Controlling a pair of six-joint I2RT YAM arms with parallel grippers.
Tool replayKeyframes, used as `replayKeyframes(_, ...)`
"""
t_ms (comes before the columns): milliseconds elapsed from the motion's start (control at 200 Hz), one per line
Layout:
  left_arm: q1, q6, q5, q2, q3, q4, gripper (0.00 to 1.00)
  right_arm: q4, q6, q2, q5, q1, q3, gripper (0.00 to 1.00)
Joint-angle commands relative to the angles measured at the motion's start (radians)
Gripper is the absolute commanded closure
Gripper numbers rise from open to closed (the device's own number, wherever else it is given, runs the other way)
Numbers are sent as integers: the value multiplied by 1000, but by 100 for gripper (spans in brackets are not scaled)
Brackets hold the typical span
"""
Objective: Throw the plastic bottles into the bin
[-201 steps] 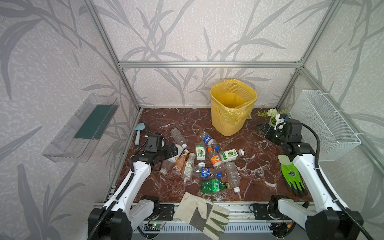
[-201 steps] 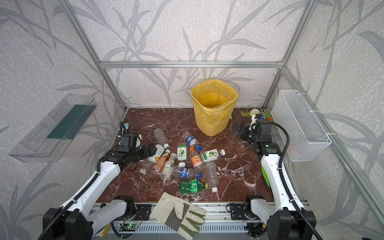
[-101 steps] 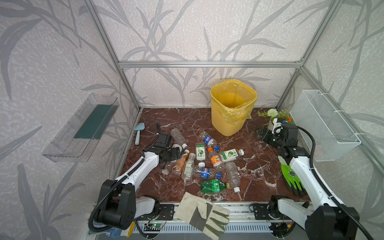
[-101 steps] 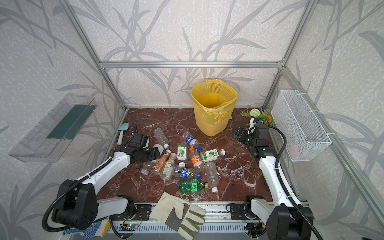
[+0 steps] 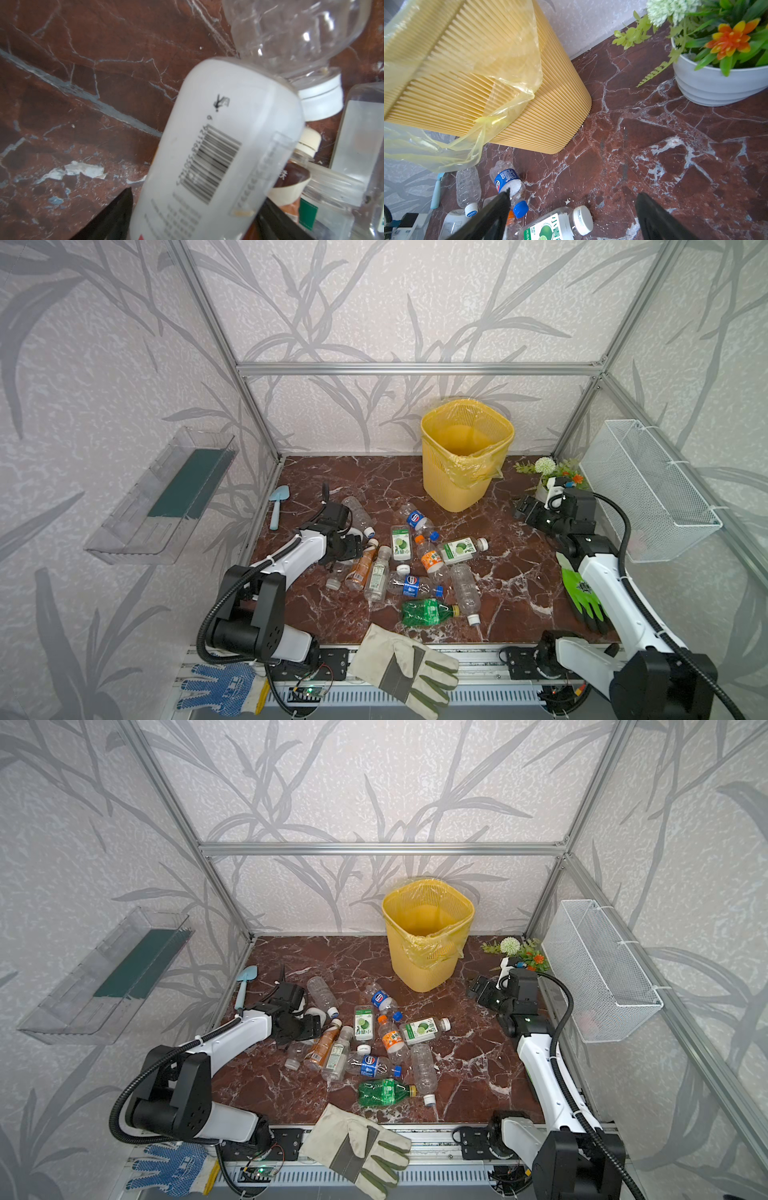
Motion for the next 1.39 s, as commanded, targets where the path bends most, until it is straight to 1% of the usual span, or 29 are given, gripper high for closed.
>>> replayKeyframes(0, -2, -3, -15, 13, 29, -34, 13, 22, -19, -25, 14, -7, -13, 5)
replayKeyframes(205, -2, -8, -17, 4, 25, -45, 25, 25, -17, -27, 18, -13, -25, 6)
replayKeyframes(315, -2, -12, -20, -21, 27, -66, 28, 23, -15, -30, 18, -16, -24, 6)
replayKeyframes(450, -1, -24, -52, -100, 19, -103, 29, 32, -8, -29, 6, -16, -23, 6)
replayKeyframes(555, 1, -83, -116, -169, 15, -142, 32, 52, 15, -11, -23, -16, -31, 7)
replayKeyframes(595, 4, -96, -125, -195, 6, -140, 32, 59, 26, -4, -34, -16, -35, 8)
replayKeyframes(805, 18, -174, -115, -330, -50, -66, 34, 86, 57, 14, -63, -15, -79, 9)
replayKeyframes(885, 19, -203, -123, -372, -35, 8, 35, 109, 75, 27, -74, -16, -110, 9)
replayKeyframes(935, 19, -202, -111, -377, 12, 70, 35, 133, 92, 45, -92, -16, -131, 9)
replayKeyframes(975, 19, -191, -99, -349, 96, 94, 35, 153, 108, 58, -107, -16, -143, 10)
replayKeyframes(1025, 19, -164, -55, -270, 256, 88, 36, 177, 121, 80, -132, -15, -152, 10)
replayKeyframes(1075, 16, -110, 61, -163, 452, 99, 36, 187, 127, 99, -149, -14, -155, 11)
replayKeyframes(1150, -21, -124, 192, 13, 774, 132, 36, 223, 147, 123, -165, -13, -171, 11)
replayKeyframes(1200, -62, -138, 267, 157, 1049, 158, 35, 253, 159, 140, -170, -7, -180, 11)
replayKeyframes(1220, -80, -147, 299, 216, 1176, 149, 33, 264, 160, 149, -171, -3, -185, 11)
replayKeyframes(1255, -118, -155, 359, 345, 1403, 106, 28, 275, 188, 166, -178, 2, -181, 11)
replayKeyframes(1290, -158, -144, 397, 485, 1699, 15, 21, 280, 197, 182, -191, 8, -173, 11)
replayKeyframes(1295, -164, -140, 397, 506, 1720, 7, 20, 280, 197, 184, -193, 9, -172, 11)
replayKeyframes(1320, -187, -131, 381, 611, 1944, -83, 15, 275, 200, 192, -204, 11, -165, 11)
replayKeyframes(1325, -190, -131, 377, 621, 1964, -97, 15, 273, 200, 193, -205, 12, -163, 11)
replayKeyframes(1350, -199, -138, 363, 725, 2156, -159, 11, 263, 200, 197, -212, 15, -157, 11)
replayKeyframes(1355, -201, -144, 363, 742, 2156, -167, 10, 260, 198, 197, -212, 16, -156, 11)
replayKeyframes(1365, -200, -151, 359, 772, 2213, -178, 8, 254, 194, 197, -213, 19, -154, 11)
replayKeyframes(1375, -199, -159, 358, 791, 2251, -189, 4, 252, 193, 197, -213, 19, -155, 11)
replayKeyframes(1390, -196, -170, 359, 796, 2260, -190, 1, 249, 193, 196, -211, 22, -154, 11)
